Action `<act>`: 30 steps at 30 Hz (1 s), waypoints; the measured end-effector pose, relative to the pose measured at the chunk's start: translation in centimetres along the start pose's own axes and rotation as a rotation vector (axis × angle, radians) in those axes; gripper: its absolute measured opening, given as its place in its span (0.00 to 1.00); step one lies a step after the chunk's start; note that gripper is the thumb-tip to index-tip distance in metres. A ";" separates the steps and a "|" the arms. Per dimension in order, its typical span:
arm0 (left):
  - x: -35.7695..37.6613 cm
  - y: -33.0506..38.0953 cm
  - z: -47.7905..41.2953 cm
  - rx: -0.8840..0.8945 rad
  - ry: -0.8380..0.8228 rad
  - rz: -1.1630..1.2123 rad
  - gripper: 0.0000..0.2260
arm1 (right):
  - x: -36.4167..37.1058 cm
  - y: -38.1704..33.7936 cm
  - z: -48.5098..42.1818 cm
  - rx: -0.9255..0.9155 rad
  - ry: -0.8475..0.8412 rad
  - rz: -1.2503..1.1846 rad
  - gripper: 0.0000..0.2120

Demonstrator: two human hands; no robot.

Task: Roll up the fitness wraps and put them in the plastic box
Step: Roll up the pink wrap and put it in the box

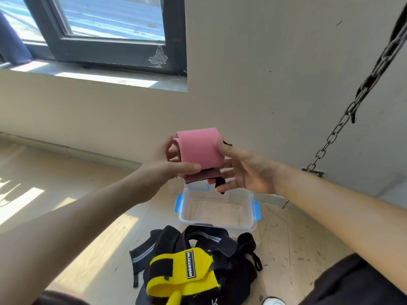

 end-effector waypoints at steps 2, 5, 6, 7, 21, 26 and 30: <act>0.1 0.0 0.1 0.026 0.008 -0.047 0.35 | 0.2 -0.1 0.2 -0.002 0.015 -0.014 0.29; 0.4 -0.1 0.1 0.054 0.010 -0.147 0.38 | 0.3 -0.2 0.2 -0.015 0.052 0.003 0.27; 0.4 0.0 0.2 0.057 0.001 -0.175 0.39 | 0.2 -0.2 0.2 -0.020 0.059 0.002 0.26; 0.4 0.0 0.2 0.054 -0.016 -0.182 0.40 | 0.2 -0.2 0.2 -0.024 0.060 -0.003 0.24; 1.3 -0.9 0.7 -0.242 -0.274 -0.045 0.29 | -1.4 0.0 -1.0 -0.103 0.105 -0.025 0.32; 1.2 -2.2 0.2 -0.306 -0.057 -0.041 0.34 | -0.4 1.3 -1.6 -0.195 0.250 -0.151 0.32; 1.5 -2.8 0.3 -0.310 0.020 -0.018 0.36 | 0.7 1.9 -1.8 -0.209 0.192 -0.111 0.29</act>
Point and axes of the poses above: each hand's wrist, its own z-axis away from the middle knuckle, its own x-axis out of the palm, y = z × x, the point moved 5 cm from there along -z, towards the middle knuckle, and after that the axes turned 10 degrees about -z, right-handed, at the moved point
